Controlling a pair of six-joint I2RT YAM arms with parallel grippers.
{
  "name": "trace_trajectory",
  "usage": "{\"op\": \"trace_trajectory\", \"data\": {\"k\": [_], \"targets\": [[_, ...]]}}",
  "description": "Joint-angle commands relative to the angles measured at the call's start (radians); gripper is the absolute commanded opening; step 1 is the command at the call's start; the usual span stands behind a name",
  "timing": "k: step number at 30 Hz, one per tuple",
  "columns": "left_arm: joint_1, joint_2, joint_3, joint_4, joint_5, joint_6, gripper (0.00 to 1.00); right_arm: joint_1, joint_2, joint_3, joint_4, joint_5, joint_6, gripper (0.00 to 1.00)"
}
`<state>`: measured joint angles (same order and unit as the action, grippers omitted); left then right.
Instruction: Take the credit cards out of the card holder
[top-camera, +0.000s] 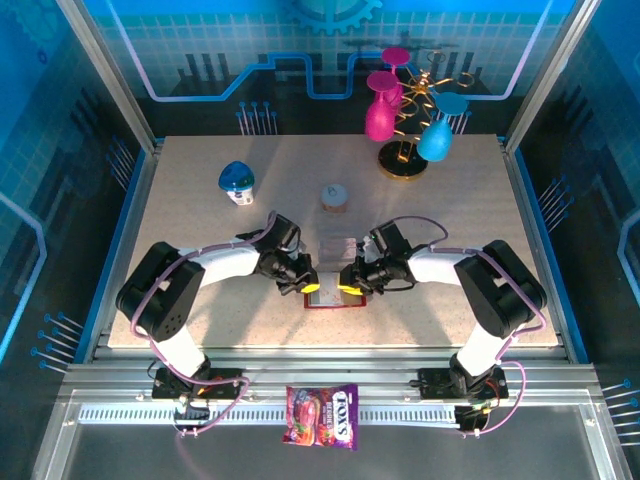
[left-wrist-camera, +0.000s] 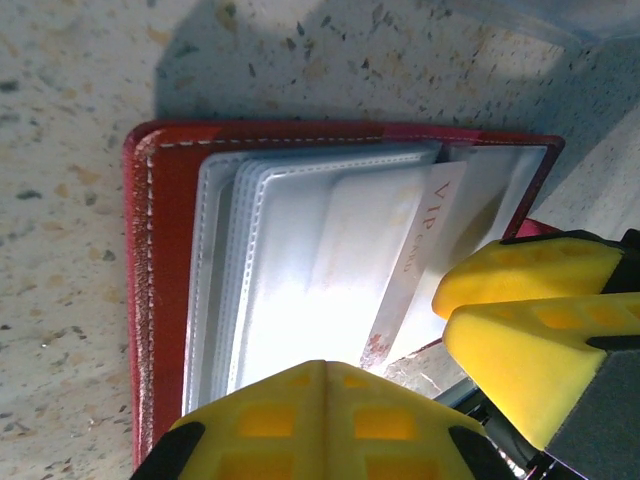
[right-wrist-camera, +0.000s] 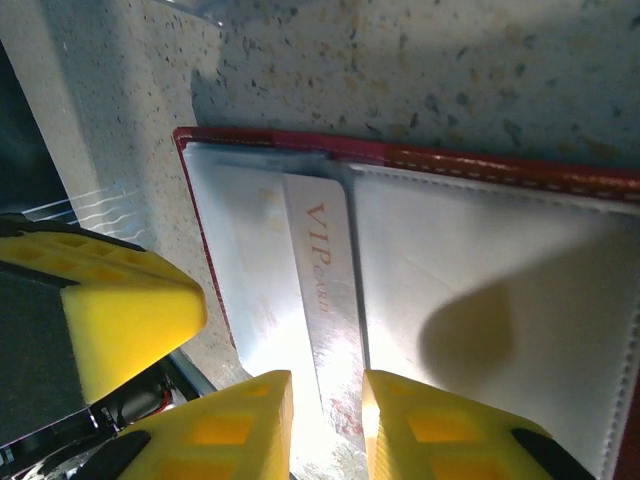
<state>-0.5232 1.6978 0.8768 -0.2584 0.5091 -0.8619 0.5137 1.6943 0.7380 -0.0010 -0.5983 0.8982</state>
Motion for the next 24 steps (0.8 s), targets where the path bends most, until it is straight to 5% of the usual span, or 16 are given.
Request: {"op": "trace_trajectory", "data": {"k": [1,24], "targets": [[-0.010,0.026,0.025,-0.037,-0.008,0.016,0.05,-0.015,-0.013,-0.020,0.043,-0.023,0.013,0.26],[-0.011,0.070,0.024,-0.087,-0.040,0.047,0.04,-0.015,0.042,-0.039,0.085,-0.036,0.032,0.25]]}}
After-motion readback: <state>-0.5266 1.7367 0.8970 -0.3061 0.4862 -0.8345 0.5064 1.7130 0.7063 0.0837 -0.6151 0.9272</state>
